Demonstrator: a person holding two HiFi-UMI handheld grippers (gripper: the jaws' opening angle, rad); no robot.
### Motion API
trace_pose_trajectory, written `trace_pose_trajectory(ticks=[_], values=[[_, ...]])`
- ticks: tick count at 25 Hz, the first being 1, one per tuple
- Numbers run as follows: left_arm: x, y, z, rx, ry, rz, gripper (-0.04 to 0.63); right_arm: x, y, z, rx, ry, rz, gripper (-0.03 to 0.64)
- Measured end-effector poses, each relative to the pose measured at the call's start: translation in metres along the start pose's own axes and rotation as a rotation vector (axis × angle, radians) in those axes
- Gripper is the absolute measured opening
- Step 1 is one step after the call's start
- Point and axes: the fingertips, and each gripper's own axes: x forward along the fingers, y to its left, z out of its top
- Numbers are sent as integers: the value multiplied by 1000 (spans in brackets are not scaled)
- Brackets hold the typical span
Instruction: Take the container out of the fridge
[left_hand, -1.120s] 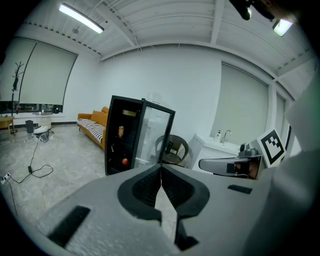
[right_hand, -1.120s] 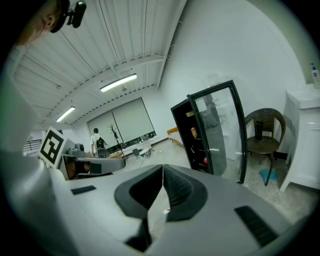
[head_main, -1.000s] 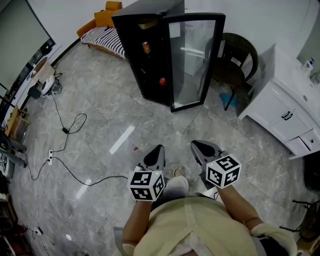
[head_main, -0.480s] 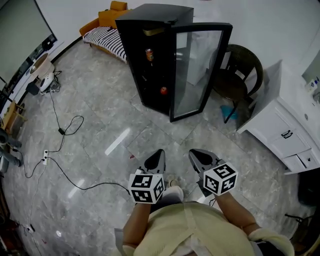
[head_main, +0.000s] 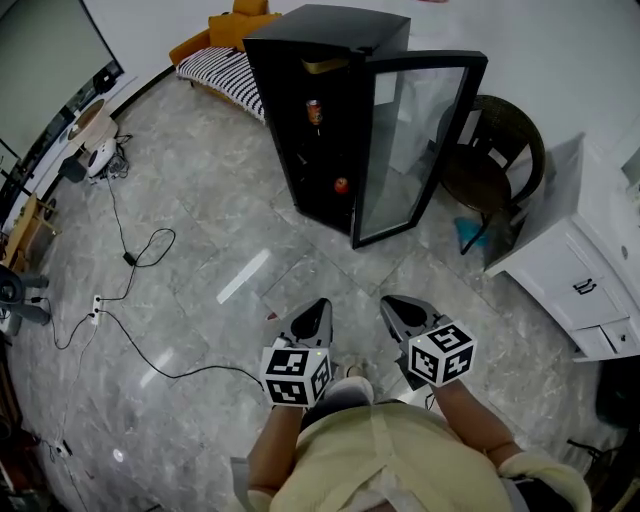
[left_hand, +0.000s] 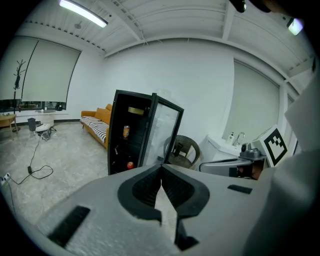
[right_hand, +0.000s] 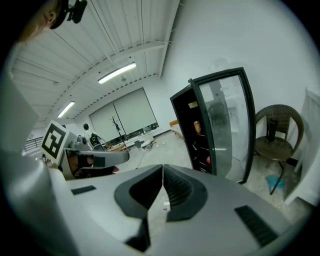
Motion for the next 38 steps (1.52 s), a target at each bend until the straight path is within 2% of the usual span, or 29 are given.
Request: trace_pose_trajectory(ticks=[6, 14, 20, 29, 38], values=[[11, 14, 5, -6, 14, -14, 23, 17, -1, 16, -16, 1, -4, 29], [34, 18, 18, -22, 12, 6, 23, 33, -28, 36, -26, 9, -2, 29], [63, 29, 35, -43, 1, 84, 23, 58, -47, 55, -48, 33, 90, 29], [108, 20, 60, -43, -1, 132, 23, 87, -77, 80, -104, 76, 198, 29], [121, 16, 65, -79, -3, 197, 23, 100, -93, 94, -137, 91, 267, 29]])
